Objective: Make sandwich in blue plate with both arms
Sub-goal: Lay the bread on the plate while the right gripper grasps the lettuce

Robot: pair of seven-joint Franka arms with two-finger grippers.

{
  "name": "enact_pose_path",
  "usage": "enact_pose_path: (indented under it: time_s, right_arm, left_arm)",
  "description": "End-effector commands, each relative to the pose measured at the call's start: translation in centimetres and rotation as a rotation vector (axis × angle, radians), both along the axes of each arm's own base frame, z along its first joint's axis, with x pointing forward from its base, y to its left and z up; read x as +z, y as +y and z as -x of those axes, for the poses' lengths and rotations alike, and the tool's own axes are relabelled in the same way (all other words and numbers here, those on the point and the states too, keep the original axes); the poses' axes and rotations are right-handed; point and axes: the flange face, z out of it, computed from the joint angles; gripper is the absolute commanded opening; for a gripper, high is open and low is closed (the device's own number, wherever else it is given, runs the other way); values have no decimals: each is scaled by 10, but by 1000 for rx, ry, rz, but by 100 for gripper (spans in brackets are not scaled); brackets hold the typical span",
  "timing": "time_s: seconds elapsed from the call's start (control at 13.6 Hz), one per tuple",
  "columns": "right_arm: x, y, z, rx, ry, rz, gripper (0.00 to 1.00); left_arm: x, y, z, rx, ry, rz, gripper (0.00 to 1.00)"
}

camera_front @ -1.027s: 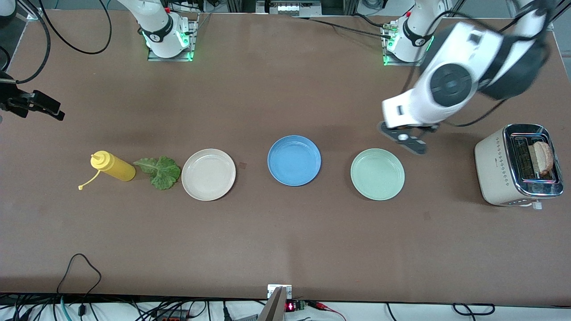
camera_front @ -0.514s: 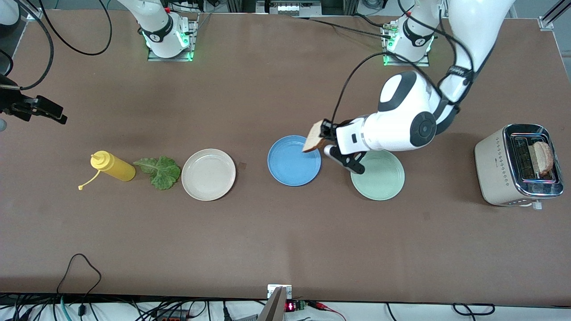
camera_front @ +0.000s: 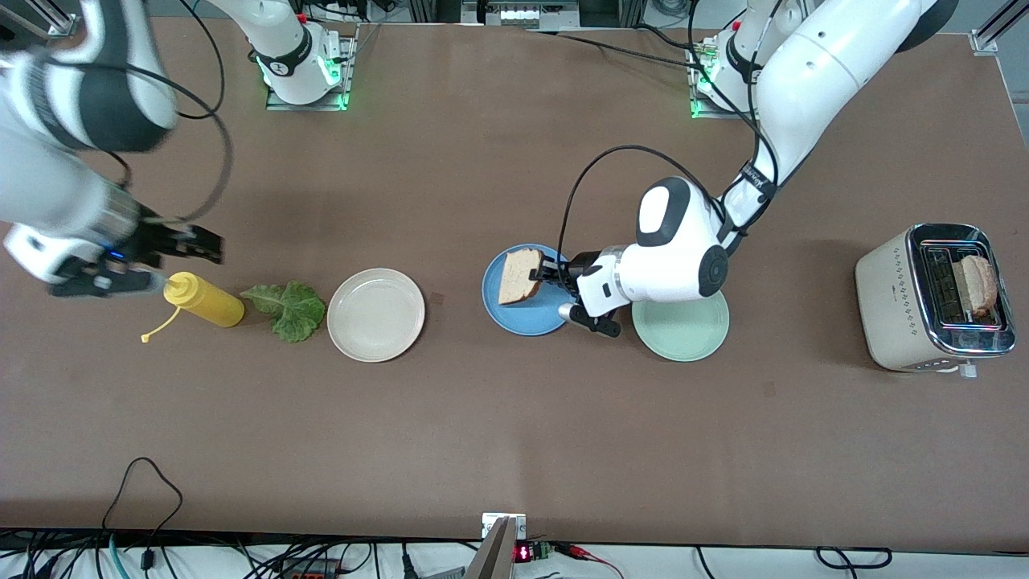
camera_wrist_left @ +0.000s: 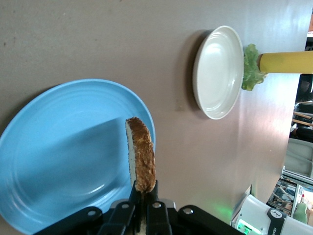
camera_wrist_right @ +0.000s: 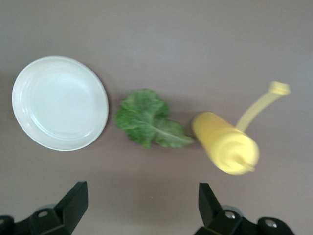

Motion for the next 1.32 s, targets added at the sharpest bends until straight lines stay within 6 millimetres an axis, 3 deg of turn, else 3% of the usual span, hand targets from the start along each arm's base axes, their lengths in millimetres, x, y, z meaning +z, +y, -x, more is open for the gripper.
enact_pose_path:
  time_s: [0.0,0.29,0.51,0.59,0.66,0.73,0.95,1.17,1.25]
  right_arm:
    - [-42,8,-11,33,52,16,100]
    - [-121,21,-26,213,70,19,100]
    - [-154,17,-25,432,71,-7,100]
    - [-163,13,-23,485,66,-15,100]
    - [-173,11,-19,535,54,-22,100]
    - [-183,7,-14,564,38,-23,100]
    - [-214,5,4,609,-5,-19,100]
    - [-229,1,11,653,-18,-20,100]
    - [-234,0,13,655,-15,-20,100]
  left_arm:
    - [-8,-7,4,-4,-3,25,0]
    - [-15,-8,6,-12,-5,26,0]
    - [-27,-7,6,-16,-30,31,0]
    - [-27,-7,6,-16,-30,31,7]
    - [-27,-5,5,-13,-30,30,28]
    - [-26,-3,3,-16,-36,28,99]
    - [-13,23,-5,-19,-36,5,100]
    - [7,56,-13,-113,-54,-93,100]
    - [18,59,-12,-163,-74,-135,100]
